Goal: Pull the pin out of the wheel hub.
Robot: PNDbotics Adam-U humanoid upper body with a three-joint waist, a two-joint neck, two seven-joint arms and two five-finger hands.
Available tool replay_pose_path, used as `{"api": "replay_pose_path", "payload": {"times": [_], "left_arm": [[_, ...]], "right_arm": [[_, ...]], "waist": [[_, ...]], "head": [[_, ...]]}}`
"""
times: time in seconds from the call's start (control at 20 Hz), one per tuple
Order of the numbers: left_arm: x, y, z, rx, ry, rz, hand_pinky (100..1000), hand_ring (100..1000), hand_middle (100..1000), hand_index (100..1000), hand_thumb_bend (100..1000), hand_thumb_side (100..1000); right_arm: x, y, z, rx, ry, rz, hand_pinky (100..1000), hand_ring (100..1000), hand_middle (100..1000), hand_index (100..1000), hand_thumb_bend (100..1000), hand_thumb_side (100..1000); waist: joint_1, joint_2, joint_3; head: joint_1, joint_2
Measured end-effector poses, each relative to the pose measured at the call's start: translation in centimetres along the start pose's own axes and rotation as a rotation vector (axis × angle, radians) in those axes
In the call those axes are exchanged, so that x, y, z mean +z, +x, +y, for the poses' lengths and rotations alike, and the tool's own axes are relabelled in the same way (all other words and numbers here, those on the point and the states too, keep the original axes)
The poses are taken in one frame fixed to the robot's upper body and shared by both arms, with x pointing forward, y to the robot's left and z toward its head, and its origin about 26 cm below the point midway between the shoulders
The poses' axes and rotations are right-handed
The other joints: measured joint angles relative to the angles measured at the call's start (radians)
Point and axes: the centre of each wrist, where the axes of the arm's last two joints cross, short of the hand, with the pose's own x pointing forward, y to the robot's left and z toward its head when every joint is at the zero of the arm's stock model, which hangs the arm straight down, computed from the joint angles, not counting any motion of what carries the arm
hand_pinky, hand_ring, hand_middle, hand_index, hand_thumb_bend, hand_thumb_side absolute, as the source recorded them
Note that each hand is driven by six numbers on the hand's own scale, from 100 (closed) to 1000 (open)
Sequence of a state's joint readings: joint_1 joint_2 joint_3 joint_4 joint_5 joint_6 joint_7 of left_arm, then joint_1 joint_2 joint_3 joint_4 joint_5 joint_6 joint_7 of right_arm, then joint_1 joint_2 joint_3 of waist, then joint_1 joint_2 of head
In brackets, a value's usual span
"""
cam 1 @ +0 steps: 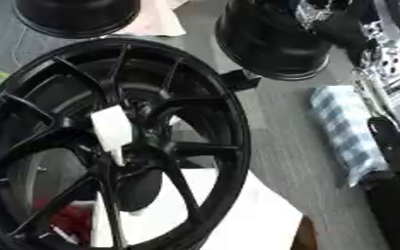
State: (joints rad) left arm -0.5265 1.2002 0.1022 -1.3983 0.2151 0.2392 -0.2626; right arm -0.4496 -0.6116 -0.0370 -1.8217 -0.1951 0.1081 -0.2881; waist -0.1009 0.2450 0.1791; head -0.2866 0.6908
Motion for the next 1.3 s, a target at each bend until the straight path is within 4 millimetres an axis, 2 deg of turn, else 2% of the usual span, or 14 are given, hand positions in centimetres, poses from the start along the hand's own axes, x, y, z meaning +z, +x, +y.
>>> {"api": "replay_pose_path", "payload": {"times": [0.2, 0.3, 0.35, 0.4, 0.45, 0.5, 0.55, 0.65, 0.8, 0.95, 1.05, 1.1, 1.15, 1.3], "left_arm": [[0.1, 1.5, -2.3, -0.068, -0.045, -0.015, 764, 506, 319, 502, 100, 213], [0.3, 2.0, -3.0, -0.089, -0.054, -0.019, 789, 563, 450, 638, 100, 286], [0.3, 2.2, -3.2, -0.098, -0.057, -0.025, 837, 658, 595, 781, 100, 382], [0.4, 2.4, -3.4, -0.107, -0.065, -0.030, 880, 738, 697, 856, 164, 539], [0.5, 2.6, -3.6, -0.117, -0.075, -0.037, 908, 783, 747, 890, 278, 670], [0.5, 2.7, -3.7, -0.129, -0.085, -0.045, 926, 814, 772, 911, 350, 763], [0.6, 2.8, -3.8, -0.141, -0.096, -0.052, 938, 832, 793, 929, 399, 815], [0.6, 2.9, -3.9, -0.168, -0.114, -0.062, 938, 834, 797, 933, 430, 839], [0.6, 3.0, -4.0, -0.191, -0.138, -0.071, 934, 831, 791, 929, 412, 821], [0.6, 2.9, -4.1, -0.196, -0.149, -0.079, 915, 807, 755, 901, 324, 819], [0.6, 3.0, -4.0, -0.190, -0.144, -0.081, 900, 783, 720, 869, 176, 818], [0.7, 3.0, -3.9, -0.182, -0.136, -0.085, 881, 755, 679, 840, 100, 863], [0.7, 3.2, -3.7, -0.170, -0.122, -0.095, 863, 728, 644, 823, 100, 877], [1.0, 4.5, -3.0, -0.116, -0.051, -0.186, 849, 698, 609, 779, 100, 779]], "right_arm": [[-0.1, 0.1, 0.0, -0.002, 0.000, -0.003, 694, 625, 523, 610, 399, 101], [-0.1, 0.1, 0.0, -0.002, 0.000, -0.004, 693, 624, 523, 609, 405, 100], [-0.1, 0.1, 0.1, -0.003, -0.001, -0.004, 692, 624, 522, 609, 407, 100], [-0.1, 0.1, 0.1, -0.004, -0.001, -0.004, 692, 623, 522, 608, 409, 100], [-0.1, 0.1, 0.1, -0.006, -0.001, -0.005, 691, 623, 522, 608, 410, 100], [-0.1, 0.1, 0.1, -0.007, -0.002, -0.005, 691, 623, 521, 608, 411, 100], [-0.1, 0.1, 0.2, -0.009, -0.002, -0.005, 691, 623, 521, 608, 412, 100], [-0.1, 0.1, 0.2, -0.009, -0.003, -0.004, 691, 622, 521, 608, 415, 100], [-0.1, 0.1, 0.2, -0.009, -0.005, -0.002, 690, 622, 520, 607, 420, 100], [-0.1, 0.2, 0.2, -0.009, -0.006, -0.003, 689, 622, 520, 607, 423, 100], [-0.1, 0.2, 0.2, -0.009, -0.006, -0.003, 689, 621, 520, 606, 425, 100], [-0.1, 0.2, 0.2, -0.009, -0.007, -0.002, 689, 621, 519, 606, 426, 100], [-0.1, 0.2, 0.2, -0.008, -0.007, -0.002, 688, 621, 519, 606, 427, 100], [-0.1, 0.3, 0.2, -0.008, -0.009, -0.002, 688, 621, 519, 606, 430, 100]], "waist": [[0.000, 0.001, 0.001], [0.000, 0.001, 0.003], [0.000, 0.001, 0.005], [0.001, 0.001, 0.006], [0.001, 0.001, 0.007], [0.001, 0.001, 0.007], [0.001, 0.001, 0.007], [0.001, 0.001, 0.007], [0.001, 0.001, 0.007], [0.001, 0.000, 0.011], [0.000, 0.000, 0.013], [0.000, 0.000, 0.014], [0.000, 0.000, 0.016], [-0.004, -0.001, 0.026]], "head": [[0.001, -0.007], [0.001, -0.007], [0.001, -0.007], [0.001, -0.007], [0.001, -0.007], [0.001, -0.007], [0.002, -0.007], [0.002, -0.007], [0.002, -0.007], [0.002, -0.007], [0.002, -0.007], [0.002, -0.007], [0.002, -0.007], [-0.003, -0.007]]}}
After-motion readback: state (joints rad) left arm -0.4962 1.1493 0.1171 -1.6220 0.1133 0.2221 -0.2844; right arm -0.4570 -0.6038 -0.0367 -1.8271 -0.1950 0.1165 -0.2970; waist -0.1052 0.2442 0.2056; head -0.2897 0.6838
